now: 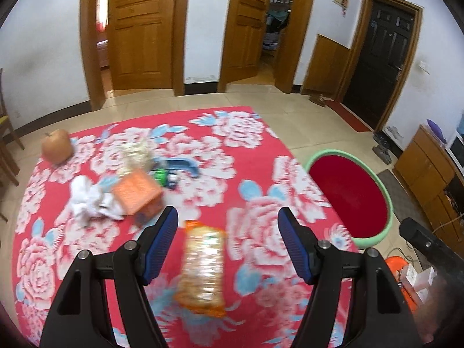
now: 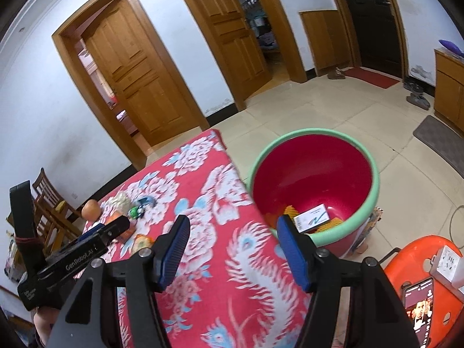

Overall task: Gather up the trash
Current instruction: 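Move both grippers back from the bucket over the table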

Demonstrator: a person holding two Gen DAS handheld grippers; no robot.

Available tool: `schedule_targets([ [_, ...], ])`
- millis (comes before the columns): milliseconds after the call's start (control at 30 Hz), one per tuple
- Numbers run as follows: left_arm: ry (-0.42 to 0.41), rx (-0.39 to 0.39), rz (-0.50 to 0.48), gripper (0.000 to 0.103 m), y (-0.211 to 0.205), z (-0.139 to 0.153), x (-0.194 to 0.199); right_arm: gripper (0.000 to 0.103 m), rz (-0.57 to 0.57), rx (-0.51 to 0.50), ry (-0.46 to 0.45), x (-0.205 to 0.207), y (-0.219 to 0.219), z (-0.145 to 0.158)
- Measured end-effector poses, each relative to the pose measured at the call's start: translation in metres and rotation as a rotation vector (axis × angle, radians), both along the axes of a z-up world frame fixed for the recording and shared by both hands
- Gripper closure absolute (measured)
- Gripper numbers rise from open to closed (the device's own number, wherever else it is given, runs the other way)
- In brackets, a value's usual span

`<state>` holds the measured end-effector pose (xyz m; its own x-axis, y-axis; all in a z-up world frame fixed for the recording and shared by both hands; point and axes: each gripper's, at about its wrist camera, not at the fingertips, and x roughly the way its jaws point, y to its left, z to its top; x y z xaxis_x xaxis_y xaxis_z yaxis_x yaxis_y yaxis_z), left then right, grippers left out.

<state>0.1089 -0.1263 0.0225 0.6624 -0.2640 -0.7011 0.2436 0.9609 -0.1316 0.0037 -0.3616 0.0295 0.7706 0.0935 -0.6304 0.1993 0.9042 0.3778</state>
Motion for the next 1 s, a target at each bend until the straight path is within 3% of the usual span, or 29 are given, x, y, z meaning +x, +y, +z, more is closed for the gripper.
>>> schedule_targets([
  [600, 0.009, 0.077, 0.219, 0.032, 0.118, -0.014, 0.039, 0.037, 0.129, -0.039, 0.057, 0.029, 0.072, -0.014],
  [1000, 0.08, 0.023, 0.299, 0.032, 0.152, -0.049, 0.082, 0.037, 0.153, -0.054, 0.121, 0.045, 0.09, -0.036],
])
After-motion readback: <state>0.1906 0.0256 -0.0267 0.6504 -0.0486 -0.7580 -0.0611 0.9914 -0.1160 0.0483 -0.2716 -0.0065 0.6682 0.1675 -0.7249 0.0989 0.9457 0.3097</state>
